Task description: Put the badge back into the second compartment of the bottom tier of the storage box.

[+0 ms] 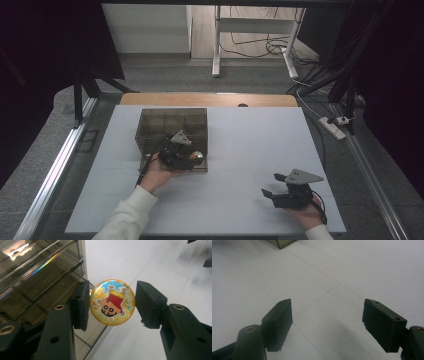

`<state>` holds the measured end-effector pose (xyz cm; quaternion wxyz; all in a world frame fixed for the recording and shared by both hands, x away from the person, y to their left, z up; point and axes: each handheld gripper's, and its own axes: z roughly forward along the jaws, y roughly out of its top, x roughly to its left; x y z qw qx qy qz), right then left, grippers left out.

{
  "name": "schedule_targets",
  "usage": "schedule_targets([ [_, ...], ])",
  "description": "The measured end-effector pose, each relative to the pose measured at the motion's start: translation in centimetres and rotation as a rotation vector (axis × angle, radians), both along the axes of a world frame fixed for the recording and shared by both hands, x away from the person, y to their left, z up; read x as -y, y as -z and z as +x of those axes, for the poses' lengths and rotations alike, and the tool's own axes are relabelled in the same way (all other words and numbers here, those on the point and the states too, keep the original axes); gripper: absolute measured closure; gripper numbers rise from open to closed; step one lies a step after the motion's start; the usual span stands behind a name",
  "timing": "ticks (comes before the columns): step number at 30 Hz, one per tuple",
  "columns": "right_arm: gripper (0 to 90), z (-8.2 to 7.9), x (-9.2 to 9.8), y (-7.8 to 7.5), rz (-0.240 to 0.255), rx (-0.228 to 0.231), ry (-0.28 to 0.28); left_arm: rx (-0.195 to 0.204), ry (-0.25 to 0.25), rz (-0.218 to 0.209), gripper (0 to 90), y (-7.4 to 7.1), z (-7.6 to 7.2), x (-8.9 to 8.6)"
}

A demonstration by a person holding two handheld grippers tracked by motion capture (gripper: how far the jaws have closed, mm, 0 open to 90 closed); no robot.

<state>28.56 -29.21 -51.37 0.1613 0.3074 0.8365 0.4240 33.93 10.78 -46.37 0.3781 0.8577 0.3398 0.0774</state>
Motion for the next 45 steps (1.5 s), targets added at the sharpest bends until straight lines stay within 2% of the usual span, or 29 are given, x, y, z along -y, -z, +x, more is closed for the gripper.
schedule_targets([
  [17,24.5,0.0,0.0,-0.1,-0.002,0.003,0.000,-0.004,-0.034,-0.013,47.3,0.0,-0.2,-1.8],
  [36,24.5,-0.1,0.1,-0.3,0.005,0.009,0.001,-0.014,-0.095,-0.025,47.3,0.5,-0.7,-4.4],
  [45,24.5,0.0,0.0,-0.1,-0.001,0.005,0.001,-0.019,-0.119,-0.007,47.4,1.1,-0.4,-5.1],
])
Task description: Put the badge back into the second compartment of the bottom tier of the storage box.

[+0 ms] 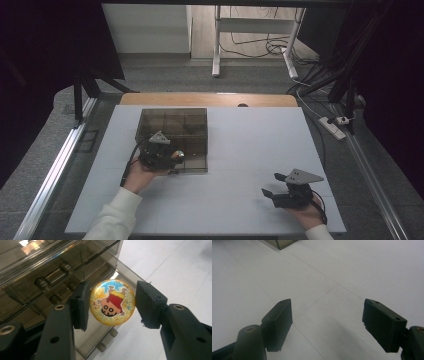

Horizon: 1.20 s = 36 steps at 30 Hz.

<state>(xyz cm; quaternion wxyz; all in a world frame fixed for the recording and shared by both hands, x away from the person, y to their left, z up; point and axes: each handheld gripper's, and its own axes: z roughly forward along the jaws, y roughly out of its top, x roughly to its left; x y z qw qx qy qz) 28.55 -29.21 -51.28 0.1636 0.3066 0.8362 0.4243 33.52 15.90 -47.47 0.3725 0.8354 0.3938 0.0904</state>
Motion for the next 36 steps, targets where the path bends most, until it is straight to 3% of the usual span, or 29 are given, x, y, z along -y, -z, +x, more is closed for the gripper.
schedule_targets([
  [24,24.5,0.0,-0.1,0.0,-0.014,0.003,-0.004,-0.029,-0.036,0.125,47.3,2.1,1.0,0.2],
  [36,24.5,-0.1,0.0,0.0,-0.013,0.004,-0.002,-0.026,-0.032,0.148,47.2,2.4,1.0,0.6],
])
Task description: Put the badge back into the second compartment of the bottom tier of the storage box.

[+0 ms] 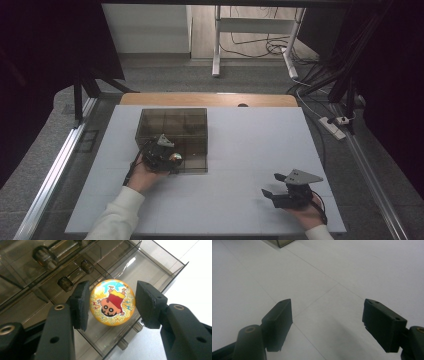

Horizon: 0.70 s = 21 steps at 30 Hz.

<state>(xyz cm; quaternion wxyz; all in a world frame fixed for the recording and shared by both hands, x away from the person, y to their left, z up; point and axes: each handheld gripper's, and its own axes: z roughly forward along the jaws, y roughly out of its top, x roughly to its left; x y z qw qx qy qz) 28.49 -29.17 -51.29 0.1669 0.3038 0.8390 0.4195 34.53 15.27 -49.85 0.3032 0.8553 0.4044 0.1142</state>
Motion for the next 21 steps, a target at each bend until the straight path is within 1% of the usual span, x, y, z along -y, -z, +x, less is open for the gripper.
schedule_targets([
  [21,24.5,0.00,0.01,0.00,0.000,0.000,0.000,-0.012,0.001,0.007,46.1,0.23,0.09,0.11],
])
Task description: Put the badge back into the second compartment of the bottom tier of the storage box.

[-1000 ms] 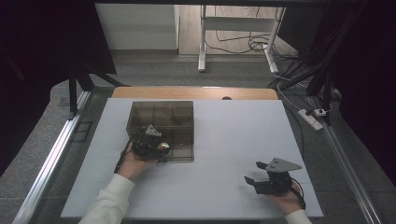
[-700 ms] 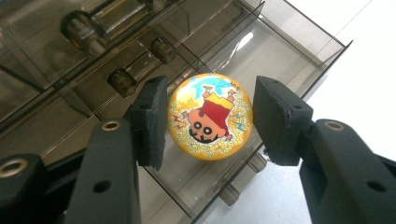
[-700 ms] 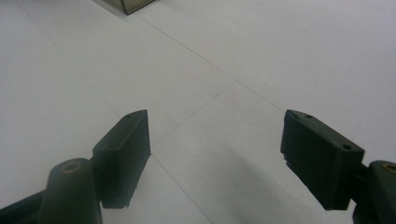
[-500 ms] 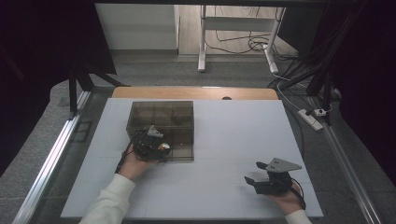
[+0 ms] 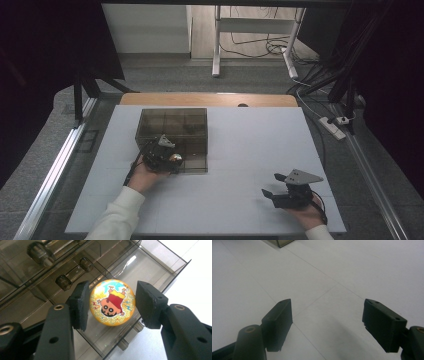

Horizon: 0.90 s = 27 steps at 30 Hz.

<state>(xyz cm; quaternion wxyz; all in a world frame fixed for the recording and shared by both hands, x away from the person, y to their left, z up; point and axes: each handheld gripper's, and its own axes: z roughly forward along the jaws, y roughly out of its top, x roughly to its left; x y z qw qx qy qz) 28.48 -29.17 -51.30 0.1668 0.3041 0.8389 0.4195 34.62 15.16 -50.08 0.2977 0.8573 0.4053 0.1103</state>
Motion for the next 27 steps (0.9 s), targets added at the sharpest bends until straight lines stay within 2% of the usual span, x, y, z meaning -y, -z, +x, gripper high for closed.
schedule_targets([
  [10,24.5,0.0,0.0,0.0,0.001,0.000,0.000,0.004,0.006,-0.025,41.5,-0.3,-0.3,-0.2],
  [16,24.5,0.0,0.0,-0.1,0.003,0.001,0.001,0.039,0.013,-0.065,39.7,-1.1,-1.0,-0.4],
  [20,24.5,-0.1,0.0,0.0,0.003,-0.001,0.001,0.056,0.021,-0.070,37.5,-1.2,-1.7,-0.4],
  [27,24.5,-0.1,0.2,-0.1,0.007,0.000,0.005,0.077,-0.004,-0.115,34.4,-1.1,-3.1,-1.5],
])
